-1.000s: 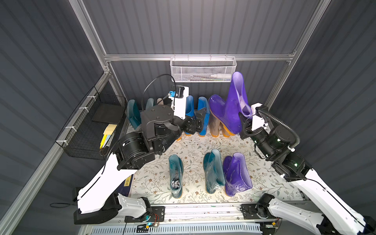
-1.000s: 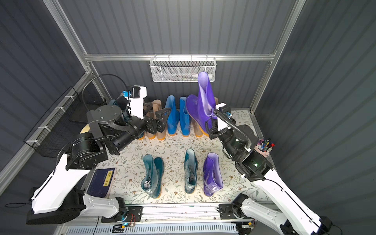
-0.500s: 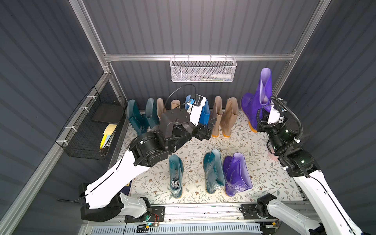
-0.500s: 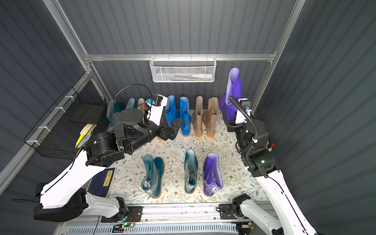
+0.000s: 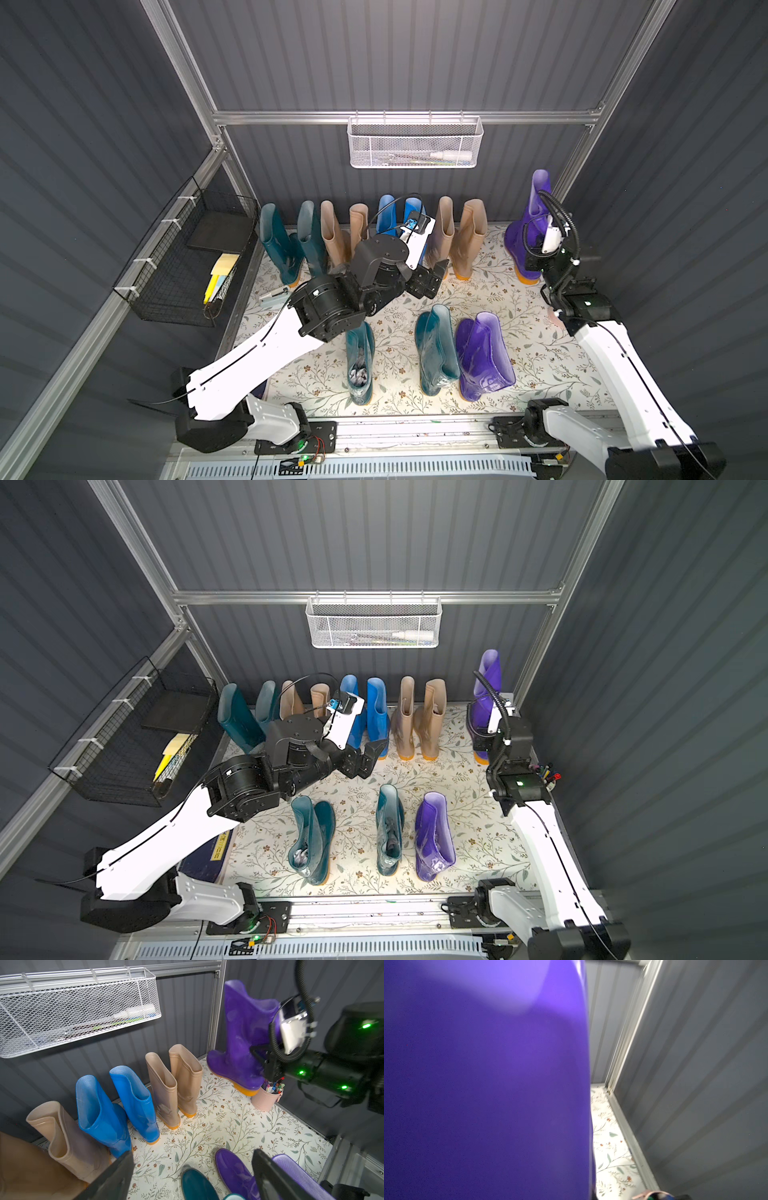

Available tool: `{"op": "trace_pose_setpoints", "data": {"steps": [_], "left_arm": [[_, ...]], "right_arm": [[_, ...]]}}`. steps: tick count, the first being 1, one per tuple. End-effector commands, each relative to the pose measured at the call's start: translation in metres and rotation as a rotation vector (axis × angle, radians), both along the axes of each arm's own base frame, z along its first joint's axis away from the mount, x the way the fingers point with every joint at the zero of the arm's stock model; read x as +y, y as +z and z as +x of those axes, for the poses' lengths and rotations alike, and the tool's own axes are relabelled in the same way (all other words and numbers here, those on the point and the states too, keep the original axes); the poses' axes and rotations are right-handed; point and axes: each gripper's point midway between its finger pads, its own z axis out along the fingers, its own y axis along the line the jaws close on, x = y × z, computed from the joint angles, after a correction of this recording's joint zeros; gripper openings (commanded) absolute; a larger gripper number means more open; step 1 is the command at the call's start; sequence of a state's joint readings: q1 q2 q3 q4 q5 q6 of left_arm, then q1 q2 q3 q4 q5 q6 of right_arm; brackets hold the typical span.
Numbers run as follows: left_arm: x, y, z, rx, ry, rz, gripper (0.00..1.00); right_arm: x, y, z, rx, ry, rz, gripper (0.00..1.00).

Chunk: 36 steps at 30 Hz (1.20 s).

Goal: Match and arrange rain boots in pairs
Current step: Place the rain boot at the corner of the board.

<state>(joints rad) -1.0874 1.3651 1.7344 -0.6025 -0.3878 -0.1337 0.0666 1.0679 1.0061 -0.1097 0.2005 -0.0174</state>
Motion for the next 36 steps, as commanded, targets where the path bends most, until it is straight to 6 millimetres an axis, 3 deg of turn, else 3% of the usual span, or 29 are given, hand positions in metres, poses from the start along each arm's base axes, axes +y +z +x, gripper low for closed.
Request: {"op": "trace_pose_setpoints", "data": {"steps": [1,6,10,19,27,34,36], "left_arm": [[0.009,0.011,-0.004,-0.018,0.006,-0.043,0.91],[0.016,0.007,-0.005,0.005,0.028,-0.056,0.91],[0.026,0.019,-0.008,0.003,0.047,-0.085,0.92],[0.037,0.026,-0.009,0.002,0.076,-0.126,0.94],[0.031,0.023,-0.003,0.002,0.09,-0.096,0.96],[0.027,0.019,0.0,0.002,0.09,-0.074,0.97],[0.026,0.021,-0.001,-0.001,0.085,-0.074,0.98]], "right_arm": [[0.007,0.048,0.016,-0.243,0.056,0.078,0.0],[0.009,0.006,0.056,-0.2,0.073,0.08,0.0],[0.005,-0.023,0.086,-0.17,0.073,0.088,0.0],[0.013,-0.076,0.15,-0.112,0.128,0.154,0.0],[0.026,-0.106,0.173,-0.068,0.174,0.253,0.0],[0.028,-0.134,0.172,-0.011,0.168,0.293,0.0],[0.028,-0.139,0.169,0.002,0.164,0.302,0.07]]}}
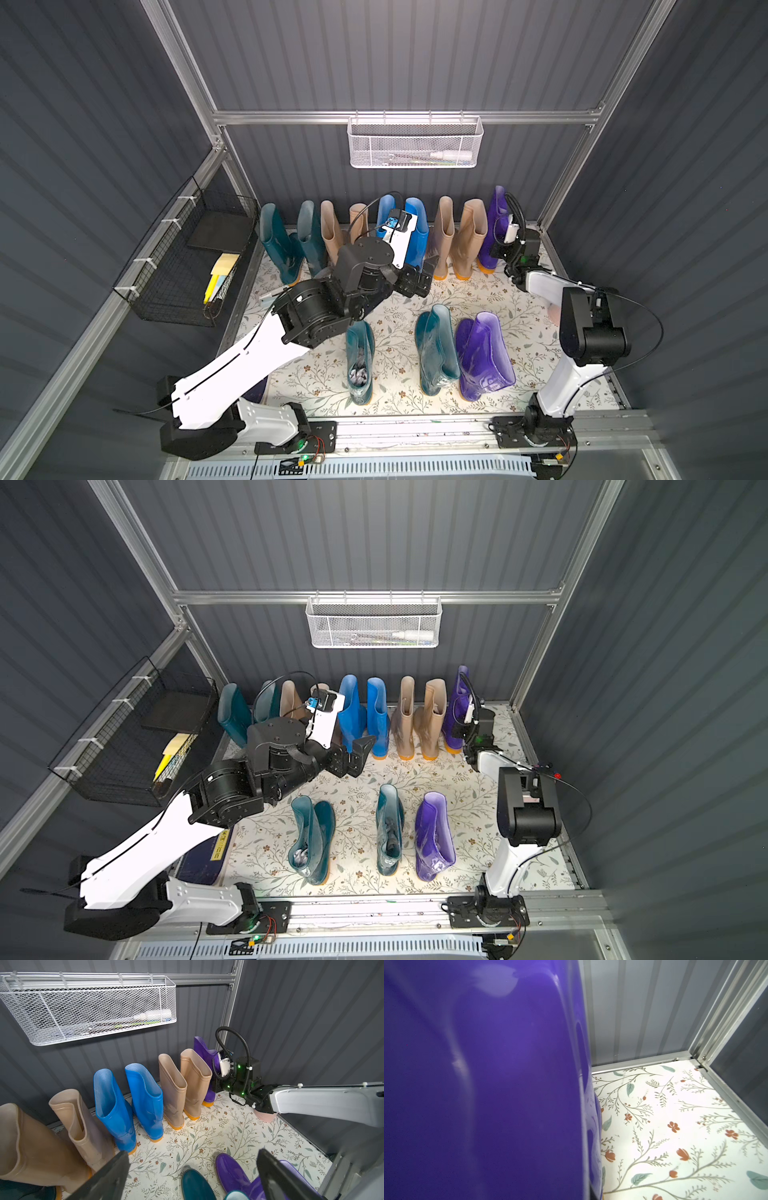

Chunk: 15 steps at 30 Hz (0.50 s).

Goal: Match and arrange rain boots in pairs
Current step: Place the rain boot at the corner of the board.

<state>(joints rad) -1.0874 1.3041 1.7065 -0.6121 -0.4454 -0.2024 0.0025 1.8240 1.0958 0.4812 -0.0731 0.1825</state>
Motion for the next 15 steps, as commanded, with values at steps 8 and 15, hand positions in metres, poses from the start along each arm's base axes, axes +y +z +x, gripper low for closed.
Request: {"op": "trace_pose_setpoints", "data": {"steps": [8,15], "left_arm": [[-0.01,0.013,-0.005,-0.031,-0.077,0.037,0.98],[-0.027,0.015,-0.009,-0.039,-0.153,0.087,0.99]], "right_arm": [[0.006,0.02,-0.009,-0.067,0.018,0.042,0.46],[0.004,0.035,-0.021,-0.071,0.014,0.038,0.58]]}}
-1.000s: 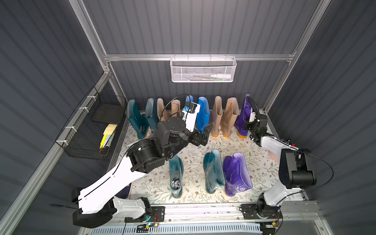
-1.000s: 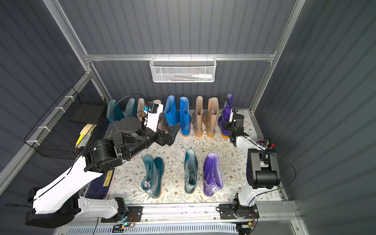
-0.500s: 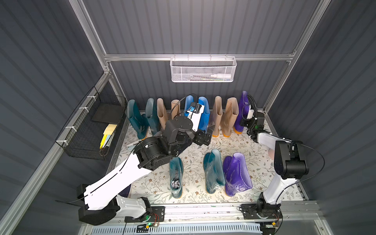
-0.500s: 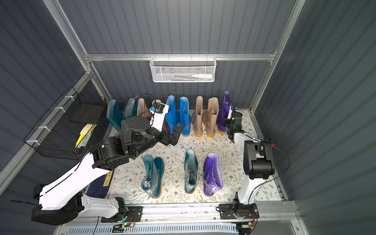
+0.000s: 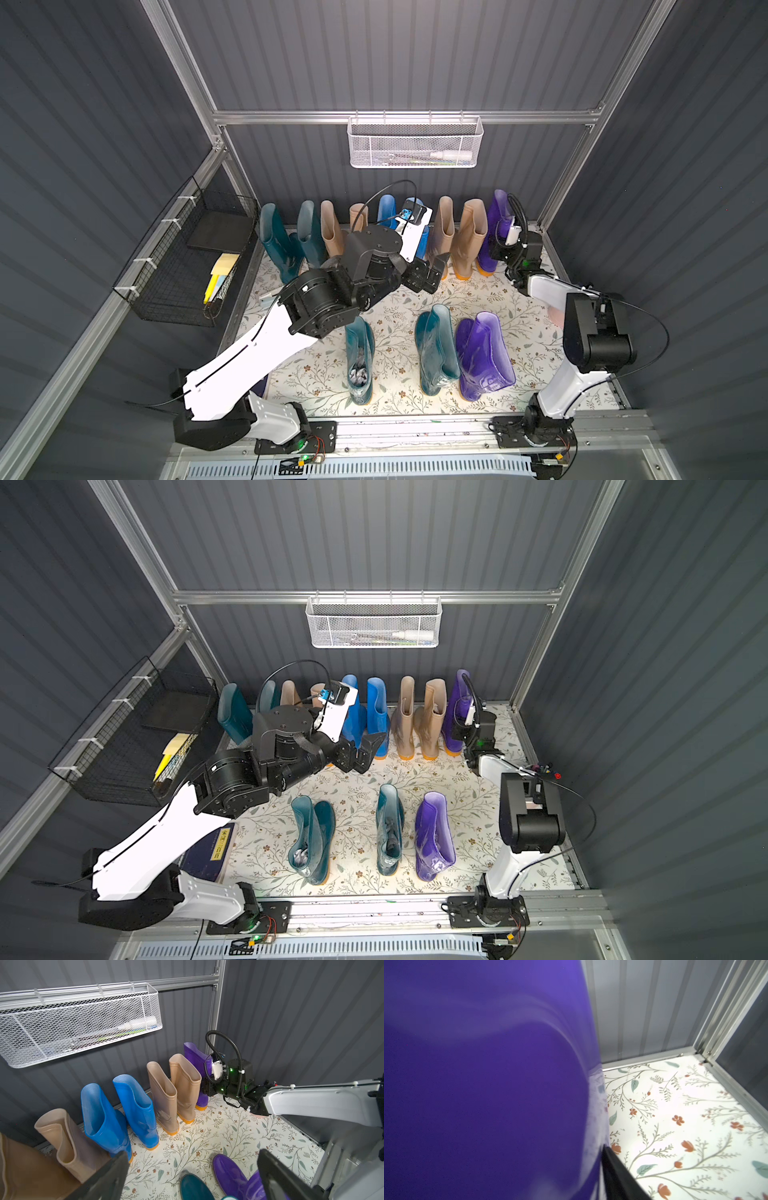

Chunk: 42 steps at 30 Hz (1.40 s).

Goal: Match and arrange rain boots in pairs
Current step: Place the rain boot at the corner of the board, then pick up the rain boot at the center of the board.

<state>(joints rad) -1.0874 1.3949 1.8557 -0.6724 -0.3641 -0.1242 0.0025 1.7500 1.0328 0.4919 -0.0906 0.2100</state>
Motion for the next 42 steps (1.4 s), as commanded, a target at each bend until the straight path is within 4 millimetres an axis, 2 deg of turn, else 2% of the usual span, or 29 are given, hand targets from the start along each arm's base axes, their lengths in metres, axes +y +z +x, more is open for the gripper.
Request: {"op": "trace_pose_setpoints", "data": {"steps": [1,11,19,30,32,42], "left_arm": [[-0.006,-0.002,-0.005,-0.008,-0.057,0.05,0.99],[-0.002,-0.015,-0.01,0.019,-0.074,0.097,0.98],[0.004,-0.025,-0.012,0.023,-0.071,0.125,0.98],[-0.01,-0.059,-0.009,0.065,-0.102,0.207,0.98],[-0.012,-0.065,-0.009,0.073,-0.105,0.217,0.98],[-0.02,-0.089,-0.015,0.126,-0.141,0.191,0.98]], "right_arm": [[0.002,0.025,-0.006,-0.051,0.007,0.007,0.59],[0.004,0.035,-0.023,-0.041,0.017,0.016,0.64],[0.011,0.046,-0.051,-0.001,0.047,0.061,0.68],[0.009,0.064,-0.111,0.086,0.025,0.092,0.74],[0.007,0.061,-0.122,0.131,0.009,0.094,0.74],[0.017,0.092,-0.205,0.242,0.047,0.128,0.78]]}}
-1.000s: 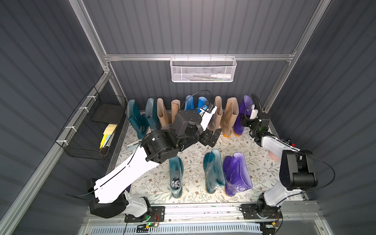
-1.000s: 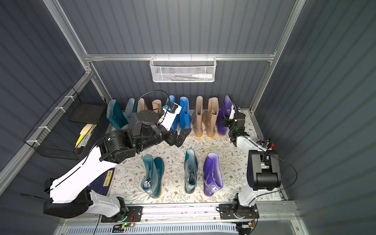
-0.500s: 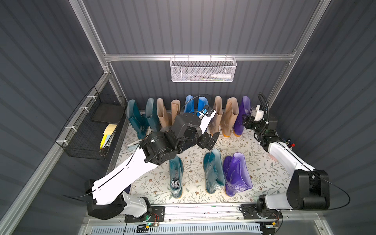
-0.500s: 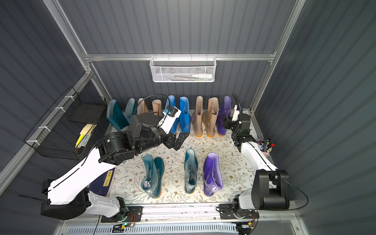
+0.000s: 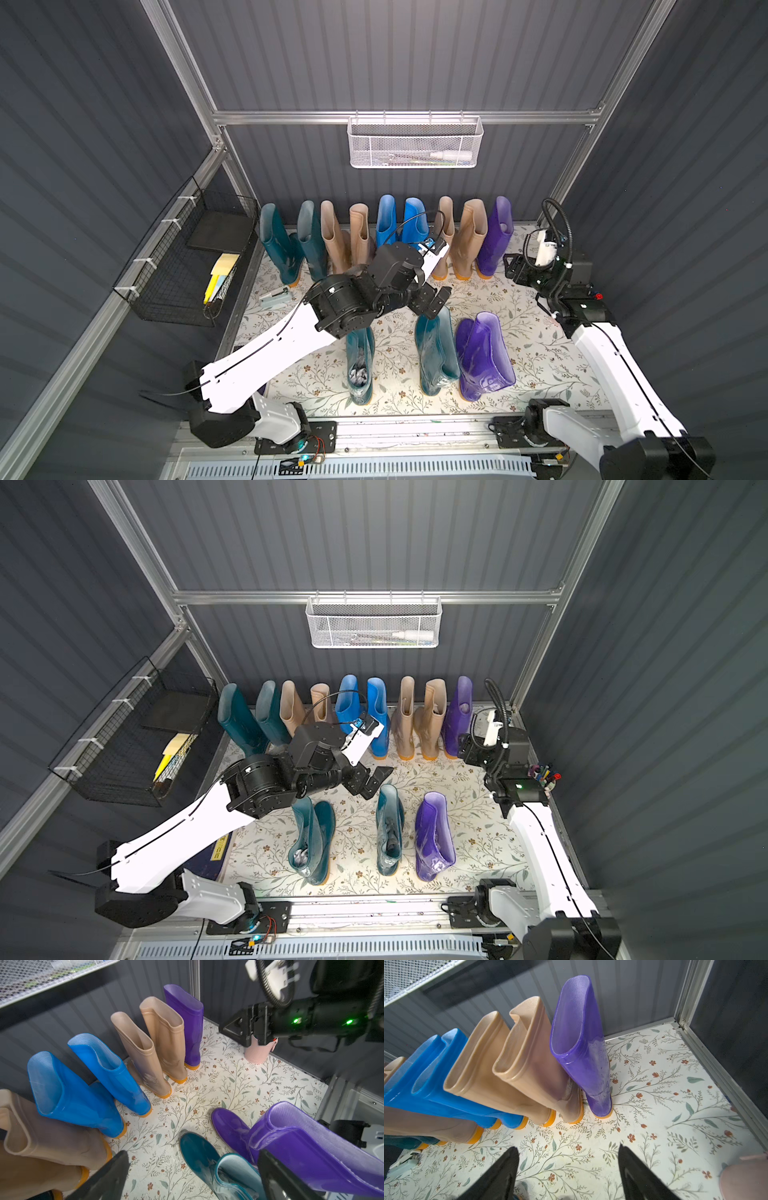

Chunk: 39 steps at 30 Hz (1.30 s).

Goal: Match and arrange rain boots in pairs
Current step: Pick up the rain boot at the center of the board.

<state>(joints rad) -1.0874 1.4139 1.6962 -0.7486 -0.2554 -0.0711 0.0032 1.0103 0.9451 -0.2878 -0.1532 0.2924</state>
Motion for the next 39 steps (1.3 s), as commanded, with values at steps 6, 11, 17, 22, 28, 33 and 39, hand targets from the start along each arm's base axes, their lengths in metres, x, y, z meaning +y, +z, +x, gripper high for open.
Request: {"op": "trace_pose_setpoints", "data": {"steps": [6,11,17,22,28,33,39], "left_arm": [[-0.001,-0.006,-0.004,0.024,-0.001,-0.053,0.99],[0.001,-0.01,0.0,0.026,0.026,-0.056,0.99],[0.0,-0.011,0.0,0.041,0.041,-0.073,1.0],[0.003,-0.01,-0.001,0.047,0.048,-0.083,0.99],[0.009,-0.005,-0.001,0.041,0.063,-0.092,0.99],[0.01,-0.006,-0.002,0.048,0.07,-0.095,0.99],[0.009,-0.01,-0.002,0.061,0.07,-0.09,0.99]], "right_arm": [[0.036,0.005,-0.087,0.235,0.149,0.101,0.8],[0.063,0.009,-0.13,0.316,0.268,0.087,0.81],[0.081,0.015,-0.164,0.342,0.344,0.05,0.83],[0.083,0.001,-0.184,0.403,0.368,0.018,0.83],[0.095,-0.016,-0.203,0.462,0.435,0.021,0.83],[0.1,-0.024,-0.21,0.486,0.461,-0.019,0.83],[0.109,-0.038,-0.209,0.525,0.465,-0.099,0.82]]}}
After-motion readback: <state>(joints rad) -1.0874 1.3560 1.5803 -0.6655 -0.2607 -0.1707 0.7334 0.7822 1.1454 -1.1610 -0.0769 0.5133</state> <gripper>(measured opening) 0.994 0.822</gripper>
